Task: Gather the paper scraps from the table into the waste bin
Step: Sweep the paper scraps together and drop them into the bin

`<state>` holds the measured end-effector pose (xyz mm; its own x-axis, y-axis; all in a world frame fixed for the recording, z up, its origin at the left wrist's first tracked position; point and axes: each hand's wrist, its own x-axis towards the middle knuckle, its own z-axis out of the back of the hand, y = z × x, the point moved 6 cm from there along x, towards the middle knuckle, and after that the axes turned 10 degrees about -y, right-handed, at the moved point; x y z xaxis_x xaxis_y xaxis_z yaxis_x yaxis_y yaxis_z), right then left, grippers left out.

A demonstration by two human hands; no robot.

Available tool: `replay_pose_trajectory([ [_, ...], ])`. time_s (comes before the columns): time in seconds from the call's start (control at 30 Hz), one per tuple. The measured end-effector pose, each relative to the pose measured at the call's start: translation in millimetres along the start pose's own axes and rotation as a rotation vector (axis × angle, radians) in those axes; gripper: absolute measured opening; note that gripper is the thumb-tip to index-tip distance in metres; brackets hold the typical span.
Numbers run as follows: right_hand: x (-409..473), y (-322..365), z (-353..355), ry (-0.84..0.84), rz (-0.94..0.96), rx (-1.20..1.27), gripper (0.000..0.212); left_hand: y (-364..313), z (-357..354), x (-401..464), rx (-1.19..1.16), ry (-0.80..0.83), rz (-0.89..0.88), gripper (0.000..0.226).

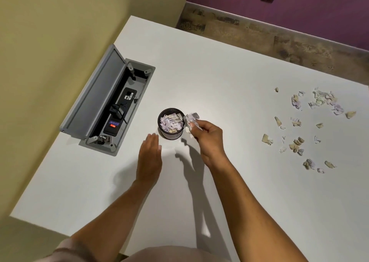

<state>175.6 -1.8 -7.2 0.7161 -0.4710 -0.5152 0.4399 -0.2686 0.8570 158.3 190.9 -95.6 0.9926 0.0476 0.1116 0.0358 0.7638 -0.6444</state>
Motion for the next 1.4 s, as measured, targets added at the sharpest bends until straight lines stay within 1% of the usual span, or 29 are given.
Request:
replay_pose_trajectory([
  [0.07, 5.7, 3.7, -7.0, -0.004, 0.049, -0.052, 0.011, 6.6, -14.8, -12.4, 0.052, 0.069, -0.057, 0.047],
  [0.17, 14.0, 8.4, -13.4, 0.0, 0.122, -0.15, 0.003, 13.9, -31.1, -22.4, 0.21, 0.148, -0.157, 0.055],
  [0.27, 21.3, 14.4, -19.1, -0.002, 0.214, -0.322, 0.011, 20.0, -38.4, -23.7, 0.312, 0.167, -0.195, 0.059],
  [0.37, 23.1, 22.4, -33.1, 0.024, 0.335, -0.493, 0.01, 18.6, -40.2, -25.3, 0.324, 0.16, -0.2, 0.059],
  [0.47, 17.4, 30.5, -55.0, 0.132, 0.525, -0.651, 0.009, 17.1, -39.5, -26.0, 0.32, 0.157, -0.195, 0.059],
  [0.53, 14.3, 26.5, -72.3, 0.231, 0.644, -0.911, 0.011, 15.5, -37.8, -25.9, 0.309, 0.141, -0.187, 0.057],
  [0.57, 14.7, 21.6, -79.9, 0.271, 0.674, -1.032, 0.014, 14.6, -37.1, -25.4, 0.302, 0.131, -0.185, 0.056],
  [0.67, 18.2, 5.7, -93.1, 0.351, 0.651, -1.186, 0.021, 12.6, -35.4, -25.7, 0.282, 0.106, -0.196, 0.056],
  [0.73, 21.7, -2.8, -99.6, 0.372, 0.644, -1.255, 0.024, 13.4, -35.9, -26.1, 0.27, 0.103, -0.2, 0.058],
  [0.87, 26.4, -5.6, -110.5, 0.37, 0.672, -1.357, 0.02, 15.7, -38.0, -26.0, 0.281, 0.099, -0.206, 0.059],
  [0.97, 27.5, -4.9, -117.7, 0.408, 0.693, -1.405, 0.021, 16.9, -39.2, -26.7, 0.29, 0.103, -0.214, 0.059],
  [1.17, 27.0, 0.6, -111.2, 0.436, 0.616, -1.389, 0.017, 20.0, -41.3, -26.6, 0.299, 0.116, -0.212, 0.059],
  [1.4, 22.2, 13.7, -108.4, 0.538, 0.653, -1.376, 0.029, 19.0, -41.6, -26.9, 0.329, 0.135, -0.208, 0.058],
])
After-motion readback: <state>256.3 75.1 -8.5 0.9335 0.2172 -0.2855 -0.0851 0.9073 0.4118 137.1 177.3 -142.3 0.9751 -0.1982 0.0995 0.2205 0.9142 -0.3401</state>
